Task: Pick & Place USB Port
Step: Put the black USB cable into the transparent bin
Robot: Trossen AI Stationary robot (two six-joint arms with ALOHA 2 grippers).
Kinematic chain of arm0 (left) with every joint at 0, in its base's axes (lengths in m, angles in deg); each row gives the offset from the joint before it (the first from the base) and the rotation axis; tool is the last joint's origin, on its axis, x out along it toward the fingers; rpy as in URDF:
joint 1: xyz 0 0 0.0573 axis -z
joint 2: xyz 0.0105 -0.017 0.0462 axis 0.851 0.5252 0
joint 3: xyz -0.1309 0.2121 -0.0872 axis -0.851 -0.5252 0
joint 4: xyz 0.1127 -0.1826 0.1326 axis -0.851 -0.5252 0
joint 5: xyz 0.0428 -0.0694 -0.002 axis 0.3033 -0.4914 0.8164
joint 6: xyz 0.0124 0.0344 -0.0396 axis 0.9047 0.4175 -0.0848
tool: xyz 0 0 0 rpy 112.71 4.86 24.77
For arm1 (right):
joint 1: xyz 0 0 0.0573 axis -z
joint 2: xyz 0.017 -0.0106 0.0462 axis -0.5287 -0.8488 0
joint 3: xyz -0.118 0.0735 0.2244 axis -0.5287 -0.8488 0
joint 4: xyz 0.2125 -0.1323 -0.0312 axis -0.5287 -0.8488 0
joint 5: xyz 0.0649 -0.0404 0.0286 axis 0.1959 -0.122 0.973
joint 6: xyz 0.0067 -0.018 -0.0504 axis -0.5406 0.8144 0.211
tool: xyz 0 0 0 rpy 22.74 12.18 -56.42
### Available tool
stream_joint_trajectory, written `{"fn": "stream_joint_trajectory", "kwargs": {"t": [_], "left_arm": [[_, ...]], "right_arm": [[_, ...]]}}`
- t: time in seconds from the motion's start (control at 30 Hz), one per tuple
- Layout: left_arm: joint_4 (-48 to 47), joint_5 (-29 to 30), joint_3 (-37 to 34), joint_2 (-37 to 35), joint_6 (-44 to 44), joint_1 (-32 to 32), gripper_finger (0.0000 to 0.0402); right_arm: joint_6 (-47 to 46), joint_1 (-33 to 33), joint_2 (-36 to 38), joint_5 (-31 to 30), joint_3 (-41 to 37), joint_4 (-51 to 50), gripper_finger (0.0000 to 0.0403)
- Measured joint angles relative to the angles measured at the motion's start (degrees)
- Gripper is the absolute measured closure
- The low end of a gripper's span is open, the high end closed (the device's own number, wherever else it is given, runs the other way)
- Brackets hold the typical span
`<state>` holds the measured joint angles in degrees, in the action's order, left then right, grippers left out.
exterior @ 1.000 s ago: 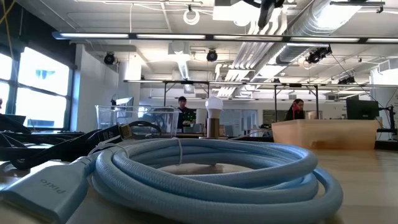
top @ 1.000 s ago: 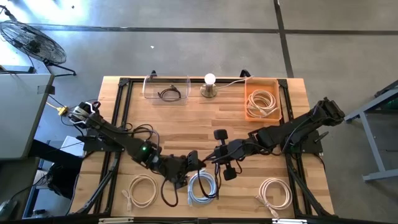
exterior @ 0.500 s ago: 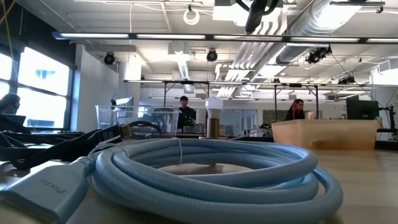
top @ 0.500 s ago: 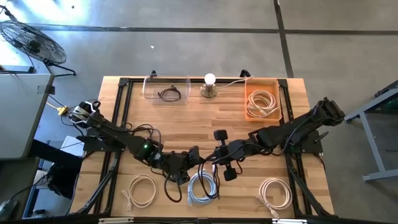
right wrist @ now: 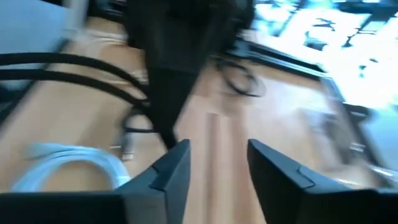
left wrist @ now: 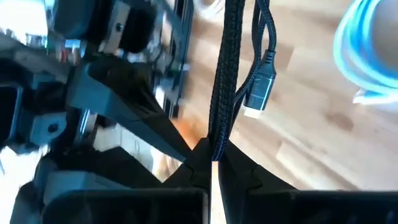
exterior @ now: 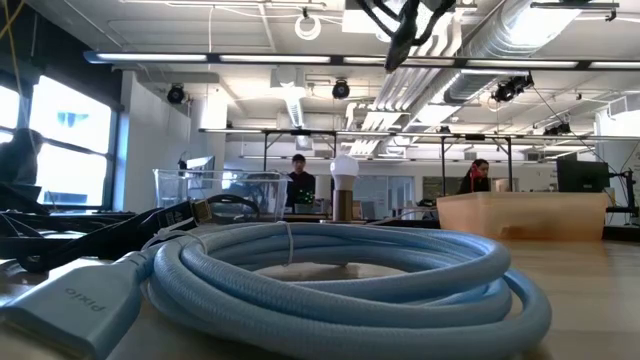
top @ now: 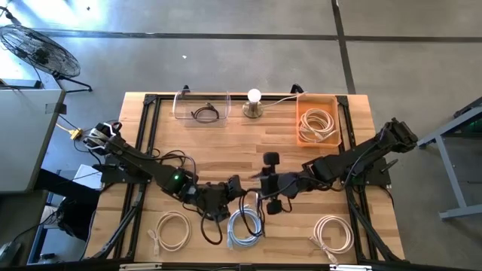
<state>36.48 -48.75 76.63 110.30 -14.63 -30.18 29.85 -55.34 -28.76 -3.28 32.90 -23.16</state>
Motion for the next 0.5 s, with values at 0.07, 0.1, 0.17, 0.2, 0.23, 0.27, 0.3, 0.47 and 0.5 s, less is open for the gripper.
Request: {"fn": "stream_joint_trajectory", "kwargs": {"t": [0.07, 0.1, 0.17, 0.2, 0.23, 0.27, 0.3, 0.47, 0.5], "left_arm": [[-1.5, 5.8, 0.0, 0.0, -1.3, 0.0, 0.0398], [-2.5, 9.6, 0.0, 0.0, -2.0, 0.0, 0.0398], [-4.9, 19.4, 0.0, 0.0, -3.4, 0.0, 0.0398], [-6.5, 24.8, 0.0, 0.0, -3.7, 0.0, 0.0398], [-8.3, 30.4, 0.0, 0.0, -4.2, 0.0, 0.0398], [-10.3, 35.9, 0.0, 0.0, -4.8, -0.4, 0.0398], [-12.3, 40.8, 0.0, 0.0, -5.4, -1.0, 0.0398], [-26.8, 51.6, 0.0, -1.1, -19.1, -7.8, 0.0398], [-29.7, 50.2, 0.0, -1.7, -22.9, -9.9, 0.0398]], "right_arm": [[1.4, 0.0, 0.0, -5.9, 0.0, -1.4, 0.0234], [1.9, 0.0, 0.0, -9.4, 0.0, -2.6, 0.0232], [1.7, 0.0, 0.0, -17.0, 0.0, -5.4, 0.0230], [1.1, 0.0, 0.0, -20.3, 0.0, -6.9, 0.0231], [0.4, 0.0, 0.0, -23.1, 0.0, -8.4, 0.0232], [-0.5, 0.1, 0.0, -25.2, 0.0, -9.8, 0.0233], [-1.6, 0.2, 0.0, -26.4, 0.0, -11.1, 0.0233], [-5.7, 0.8, 0.0, -24.9, 0.0, -15.6, 0.0234], [-6.2, 0.9, 0.0, -24.3, 0.0, -16.2, 0.0234]]}}
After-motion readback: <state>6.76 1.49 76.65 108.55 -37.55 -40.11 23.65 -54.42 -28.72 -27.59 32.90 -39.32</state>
